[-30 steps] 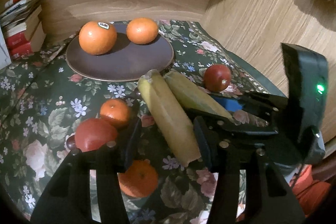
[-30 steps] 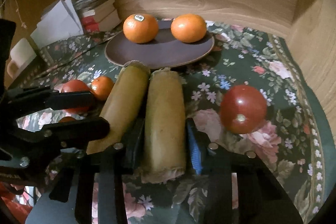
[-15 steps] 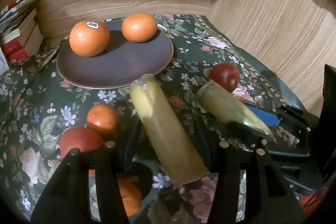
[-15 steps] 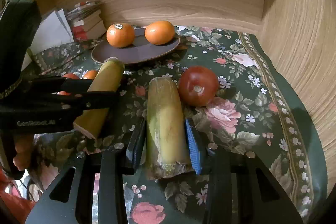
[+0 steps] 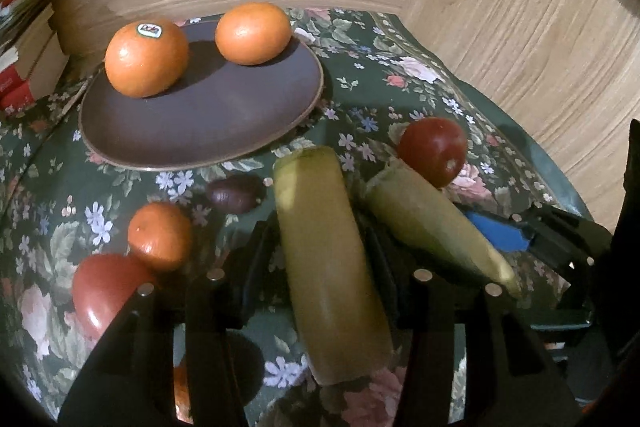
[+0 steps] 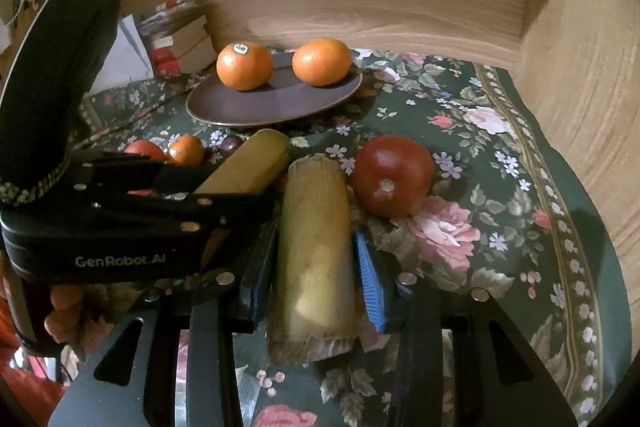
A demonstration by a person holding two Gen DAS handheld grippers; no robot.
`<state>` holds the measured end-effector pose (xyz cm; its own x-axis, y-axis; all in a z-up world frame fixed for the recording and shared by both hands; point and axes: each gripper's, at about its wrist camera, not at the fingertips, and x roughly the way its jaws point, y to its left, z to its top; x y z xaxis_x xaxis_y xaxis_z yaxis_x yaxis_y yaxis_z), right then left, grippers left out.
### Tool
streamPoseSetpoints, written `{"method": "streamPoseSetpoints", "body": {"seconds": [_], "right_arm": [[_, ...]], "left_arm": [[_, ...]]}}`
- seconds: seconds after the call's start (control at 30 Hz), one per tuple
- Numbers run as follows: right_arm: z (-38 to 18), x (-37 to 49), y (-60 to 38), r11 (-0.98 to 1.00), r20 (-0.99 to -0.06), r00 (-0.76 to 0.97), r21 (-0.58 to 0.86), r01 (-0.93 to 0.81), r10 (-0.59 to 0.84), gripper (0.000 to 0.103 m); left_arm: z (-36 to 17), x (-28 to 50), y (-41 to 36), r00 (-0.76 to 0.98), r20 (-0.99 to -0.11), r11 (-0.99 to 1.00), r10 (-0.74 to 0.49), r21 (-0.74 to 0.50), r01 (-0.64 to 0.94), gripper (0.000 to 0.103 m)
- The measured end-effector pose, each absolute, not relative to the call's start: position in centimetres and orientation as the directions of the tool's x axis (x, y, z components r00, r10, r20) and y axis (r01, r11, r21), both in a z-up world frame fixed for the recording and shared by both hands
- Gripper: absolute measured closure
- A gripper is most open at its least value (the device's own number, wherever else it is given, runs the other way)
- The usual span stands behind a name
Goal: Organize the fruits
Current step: 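Lift both cylinders off the tablecloth with the left and right tools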
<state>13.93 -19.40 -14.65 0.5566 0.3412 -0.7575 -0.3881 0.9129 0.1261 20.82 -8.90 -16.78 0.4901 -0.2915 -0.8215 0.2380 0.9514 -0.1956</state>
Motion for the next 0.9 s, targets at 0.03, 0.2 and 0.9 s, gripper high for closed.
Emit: {"method": "streamPoseSetpoints", "body": {"seconds": [0.03, 0.2, 0.9], "right_arm": [[-14.8, 14.1, -19.3, 0.911, -0.761, 0.551, 0.127, -0.392, 0.343, 0.066], [-15.1, 14.6, -19.3, 0.911, -0.767, 0.540, 0.136, -0.389, 0.345, 0.066], [-15.2, 15.1, -18.8, 0.925, -0.772, 0.560, 0.096, -0.368, 0.302, 0.068]], "left_arm": [[-16.8, 20.9, -9.0, 0.492, -0.821, 0.951, -0.290, -0.191, 0.242, 0.057], [-16.8, 20.6, -8.6, 0.488, -0.817, 0.944, -0.305, -0.191, 0.270, 0.066], [-16.6, 19.0, -7.9, 0.508, -0.802, 0.933, -0.316, -0.165, 0.321, 0.066]]}}
